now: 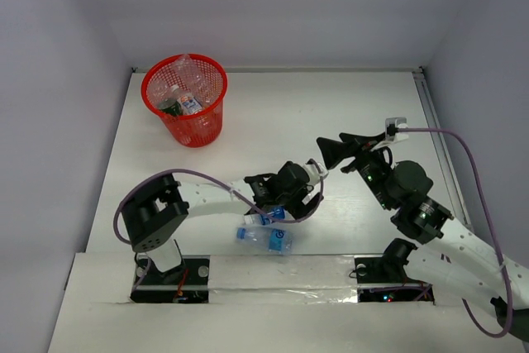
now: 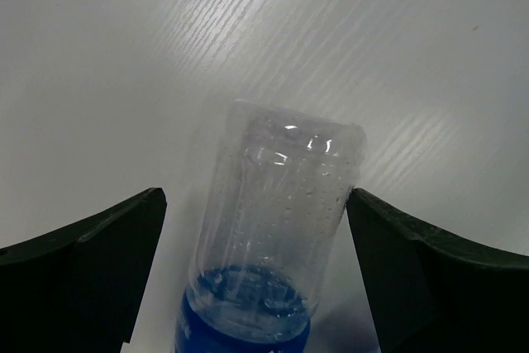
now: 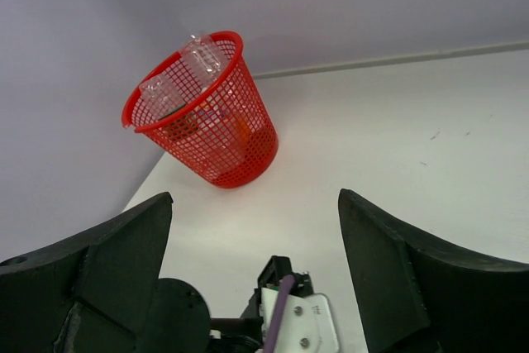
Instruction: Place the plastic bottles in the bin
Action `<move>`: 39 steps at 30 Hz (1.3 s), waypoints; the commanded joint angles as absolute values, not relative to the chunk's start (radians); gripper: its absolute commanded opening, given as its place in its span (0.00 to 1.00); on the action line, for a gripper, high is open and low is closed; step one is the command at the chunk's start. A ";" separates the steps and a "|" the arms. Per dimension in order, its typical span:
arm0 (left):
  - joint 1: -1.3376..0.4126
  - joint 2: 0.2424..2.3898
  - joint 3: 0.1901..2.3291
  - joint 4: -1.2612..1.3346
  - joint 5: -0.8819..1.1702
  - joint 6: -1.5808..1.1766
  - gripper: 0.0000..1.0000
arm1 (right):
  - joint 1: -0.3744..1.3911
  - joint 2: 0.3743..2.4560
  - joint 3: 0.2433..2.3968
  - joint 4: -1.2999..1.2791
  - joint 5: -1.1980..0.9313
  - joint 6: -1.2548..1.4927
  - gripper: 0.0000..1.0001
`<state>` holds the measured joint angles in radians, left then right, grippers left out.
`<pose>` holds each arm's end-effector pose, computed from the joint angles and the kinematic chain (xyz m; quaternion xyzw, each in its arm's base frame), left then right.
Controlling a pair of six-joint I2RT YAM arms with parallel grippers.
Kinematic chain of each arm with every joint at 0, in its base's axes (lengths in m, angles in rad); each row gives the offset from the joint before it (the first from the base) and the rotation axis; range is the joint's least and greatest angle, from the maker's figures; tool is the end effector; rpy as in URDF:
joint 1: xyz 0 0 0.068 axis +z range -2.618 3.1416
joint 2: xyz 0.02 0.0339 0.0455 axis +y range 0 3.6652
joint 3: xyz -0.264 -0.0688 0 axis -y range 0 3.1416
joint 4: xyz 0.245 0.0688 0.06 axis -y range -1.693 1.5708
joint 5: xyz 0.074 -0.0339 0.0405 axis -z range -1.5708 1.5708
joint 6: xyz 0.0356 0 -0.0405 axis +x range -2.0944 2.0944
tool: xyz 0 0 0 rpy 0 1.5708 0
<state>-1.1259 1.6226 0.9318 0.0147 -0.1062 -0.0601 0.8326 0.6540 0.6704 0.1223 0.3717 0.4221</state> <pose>0.1523 -0.3108 0.1988 0.4376 0.7871 -0.2017 0.3850 0.1176 0.1101 0.3529 0.0050 0.6600 0.3370 0.6714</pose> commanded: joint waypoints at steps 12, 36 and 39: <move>-1.017 1.689 1.023 0.070 -0.202 0.049 0.60 | 0.834 0.546 0.632 0.097 0.403 0.413 0.85; -0.465 1.325 1.416 0.259 -0.390 -0.161 0.33 | 0.834 0.591 0.560 0.215 0.189 0.396 0.72; -0.330 1.359 1.457 0.249 -0.345 -0.215 0.32 | 0.834 0.620 0.554 0.229 0.114 0.388 0.70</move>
